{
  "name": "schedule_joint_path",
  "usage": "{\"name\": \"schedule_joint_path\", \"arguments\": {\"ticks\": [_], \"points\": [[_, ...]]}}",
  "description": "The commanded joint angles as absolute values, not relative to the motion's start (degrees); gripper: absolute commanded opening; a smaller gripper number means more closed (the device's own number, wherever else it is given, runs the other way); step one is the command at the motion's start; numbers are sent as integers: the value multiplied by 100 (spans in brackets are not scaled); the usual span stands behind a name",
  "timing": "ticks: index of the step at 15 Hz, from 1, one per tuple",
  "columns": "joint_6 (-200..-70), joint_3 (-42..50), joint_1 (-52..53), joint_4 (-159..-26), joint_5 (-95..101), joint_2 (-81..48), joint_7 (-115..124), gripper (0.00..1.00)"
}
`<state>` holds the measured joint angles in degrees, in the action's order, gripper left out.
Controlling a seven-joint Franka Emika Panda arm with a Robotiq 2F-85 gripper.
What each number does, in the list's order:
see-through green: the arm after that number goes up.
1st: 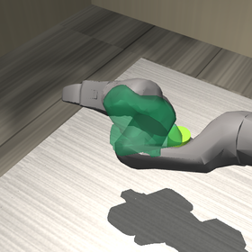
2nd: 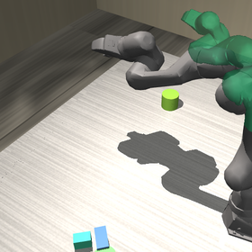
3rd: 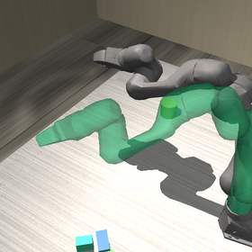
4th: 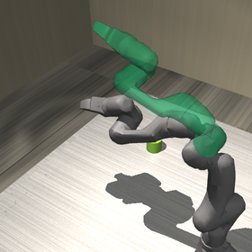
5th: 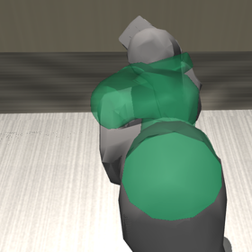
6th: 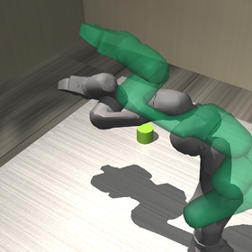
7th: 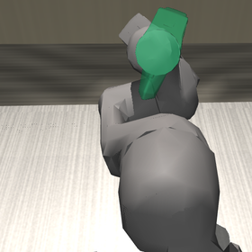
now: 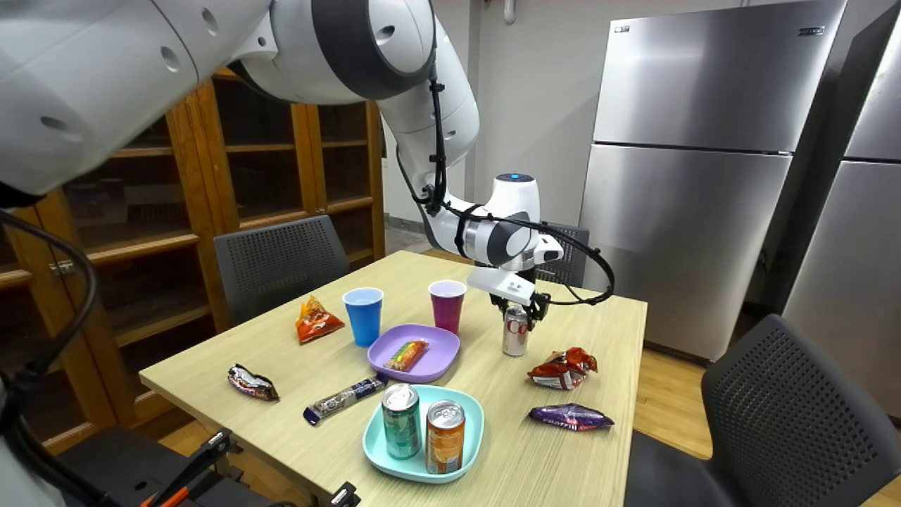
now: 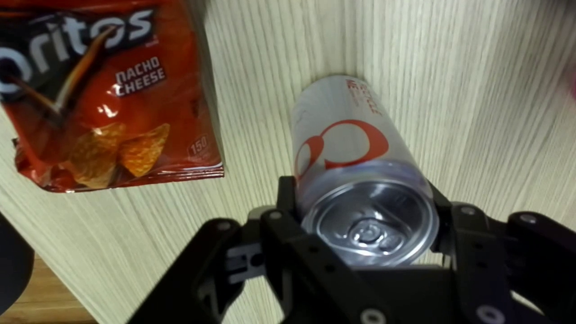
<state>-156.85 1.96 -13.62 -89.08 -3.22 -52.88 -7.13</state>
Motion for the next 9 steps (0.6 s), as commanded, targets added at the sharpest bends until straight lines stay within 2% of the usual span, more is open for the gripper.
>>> {"name": "schedule_joint_path", "arguments": {"ticks": [1, 9], "points": [[-15493, 188, -1384, -8736, -316, -5341, -676, 38], [-15438, -18, -1617, -9244, -348, -4804, -1058, 38]]}}
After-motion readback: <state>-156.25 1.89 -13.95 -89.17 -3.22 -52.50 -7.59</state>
